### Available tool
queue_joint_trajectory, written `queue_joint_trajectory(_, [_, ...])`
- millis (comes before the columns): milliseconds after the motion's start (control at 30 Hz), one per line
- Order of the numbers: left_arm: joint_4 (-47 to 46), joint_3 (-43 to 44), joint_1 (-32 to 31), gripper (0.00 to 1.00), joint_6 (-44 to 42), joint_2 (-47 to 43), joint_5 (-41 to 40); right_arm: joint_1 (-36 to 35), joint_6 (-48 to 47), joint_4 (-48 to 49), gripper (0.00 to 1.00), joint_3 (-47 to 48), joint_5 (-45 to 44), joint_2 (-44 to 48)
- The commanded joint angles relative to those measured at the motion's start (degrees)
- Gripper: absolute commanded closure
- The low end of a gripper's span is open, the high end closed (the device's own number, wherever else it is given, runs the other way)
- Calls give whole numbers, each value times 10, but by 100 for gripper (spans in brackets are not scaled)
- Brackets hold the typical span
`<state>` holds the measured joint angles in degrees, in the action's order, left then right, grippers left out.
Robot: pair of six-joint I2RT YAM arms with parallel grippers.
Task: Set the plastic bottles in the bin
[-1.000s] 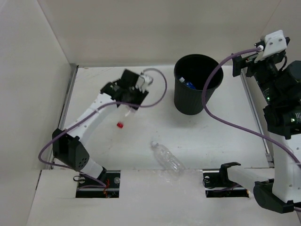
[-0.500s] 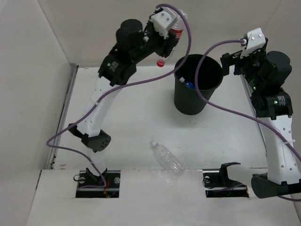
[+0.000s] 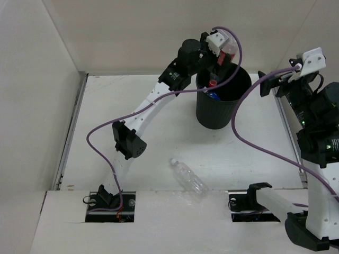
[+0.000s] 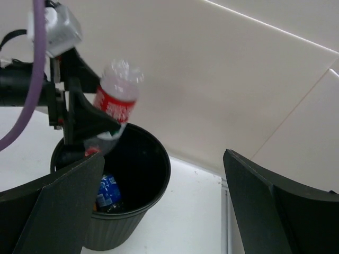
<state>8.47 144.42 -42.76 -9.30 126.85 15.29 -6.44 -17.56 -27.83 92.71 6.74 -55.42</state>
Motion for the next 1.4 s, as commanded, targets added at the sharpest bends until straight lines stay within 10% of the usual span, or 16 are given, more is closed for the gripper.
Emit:
queue_joint_trajectory(0, [-78, -10, -14, 0, 11, -47, 11, -7, 1, -6, 0, -38, 20, 9])
queue_joint_trajectory(300, [-83, -82, 101, 0, -132, -173, -110, -187, 95, -103, 0, -259, 71, 44])
queue_joint_trajectory(633, [-85, -163, 310, 0, -299, -309, -237, -441, 190, -44, 0, -300, 100, -129])
queue_joint_trajectory(1167, [-91, -279, 483, 0, -295, -473, -170, -502, 210, 21, 0, -371, 97, -364])
queue_joint_trajectory(1200, [-94, -287, 482, 0, -295, -481, -167, -502, 210, 21, 5, -367, 100, -371])
queue_joint_trajectory(1300, [-106, -314, 481, 0, -295, -499, -160, -515, 208, 26, 81, -356, 91, -392])
queue_joint_trajectory(1367, [-111, -334, 481, 0, -293, -509, -163, -518, 204, 15, 100, -328, 75, -400])
